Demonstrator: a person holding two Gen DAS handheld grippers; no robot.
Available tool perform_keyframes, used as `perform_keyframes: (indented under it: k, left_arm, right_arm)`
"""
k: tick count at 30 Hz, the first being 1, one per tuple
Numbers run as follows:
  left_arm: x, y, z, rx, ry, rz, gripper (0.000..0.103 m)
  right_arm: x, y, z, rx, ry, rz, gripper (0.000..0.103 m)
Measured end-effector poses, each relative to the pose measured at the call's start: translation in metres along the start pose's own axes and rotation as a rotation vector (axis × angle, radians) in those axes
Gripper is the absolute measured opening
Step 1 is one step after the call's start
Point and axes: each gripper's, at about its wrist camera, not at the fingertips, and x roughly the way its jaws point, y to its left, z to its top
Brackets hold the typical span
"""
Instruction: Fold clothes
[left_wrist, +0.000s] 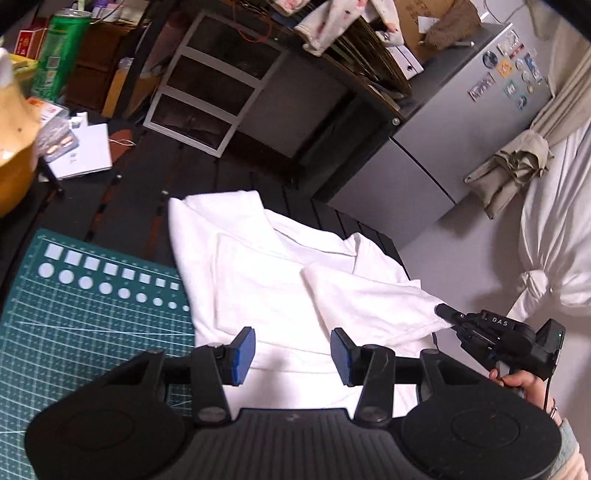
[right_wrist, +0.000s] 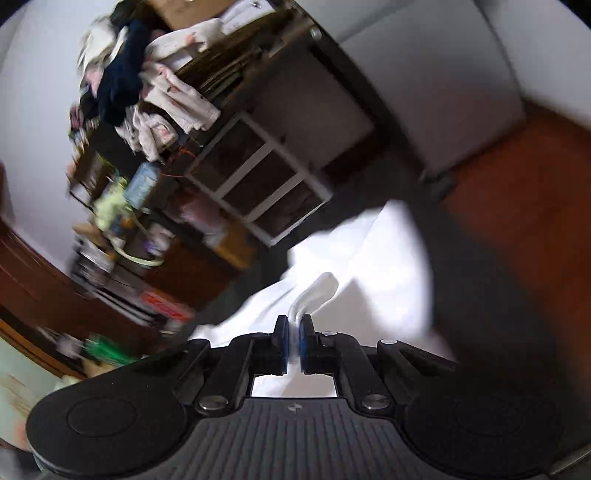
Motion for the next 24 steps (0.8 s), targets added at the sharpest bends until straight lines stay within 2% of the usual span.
perform_keyframes:
  k: [1,2,3,4,6,8,9,11,14,15,16,17,18,21,23,24]
  left_arm:
    - [0.003,-0.002,-0.001,0.004,0.002,0.000,0.044]
    - [0.004,-0.009,-0.003,0.046,-0.003,0.004,0.044]
    - [0.005,-0.016,-0.005,0.089,-0.008,0.008,0.044]
    - [0.007,-0.023,-0.008,0.133,-0.014,0.013,0.044]
    - [0.009,-0.041,-0.013,0.262,-0.046,0.031,0.044]
    - [0.013,-0.060,-0.019,0.398,-0.073,0.049,0.044]
    - [0.017,-0.068,-0.022,0.450,-0.084,0.050,0.044]
    - [0.026,-0.083,-0.029,0.546,-0.104,0.050,0.044]
    - [0.046,-0.104,-0.039,0.671,-0.123,0.032,0.044]
    - [0.051,-0.107,-0.041,0.694,-0.123,0.030,0.044]
    - [0.057,-0.111,-0.044,0.719,-0.122,0.028,0.044]
    - [0.065,-0.116,-0.049,0.768,-0.122,0.032,0.044]
    - [0.074,-0.120,-0.054,0.816,-0.122,0.035,0.044]
    - [0.094,-0.124,-0.066,0.928,-0.135,0.071,0.044]
    - [0.108,-0.120,-0.068,0.917,-0.066,0.072,0.026]
    - [0.111,-0.116,-0.069,0.903,-0.055,0.070,0.026]
  right_arm:
    - [0.006,-0.010,0.000,0.023,0.037,0.006,0.018]
    - [0.012,-0.021,-0.001,0.059,0.073,0.023,0.029]
    - [0.014,-0.029,0.000,0.098,0.084,0.026,0.035]
    - [0.013,-0.031,0.002,0.118,0.059,0.044,0.040]
    - [0.011,-0.035,0.008,0.148,0.014,0.085,0.041]
    - [0.011,-0.033,0.011,0.128,0.019,0.075,0.042]
    - [0.011,-0.031,0.013,0.113,0.023,0.069,0.042]
    - [0.029,-0.010,0.029,-0.086,0.058,-0.004,0.042]
    - [0.051,0.004,0.038,-0.180,0.114,-0.045,0.042]
    - [0.061,0.008,0.041,-0.201,0.140,-0.063,0.042]
    - [0.071,0.012,0.043,-0.221,0.166,-0.081,0.034]
    - [0.077,0.013,0.044,-0.224,0.188,-0.115,0.010]
    - [0.084,0.014,0.044,-0.227,0.208,-0.147,0.004]
    - [0.078,0.026,0.049,-0.283,0.142,-0.114,0.004]
    - [0.076,0.034,0.052,-0.334,0.082,-0.121,0.004]
    - [0.076,0.036,0.052,-0.349,0.071,-0.137,0.004]
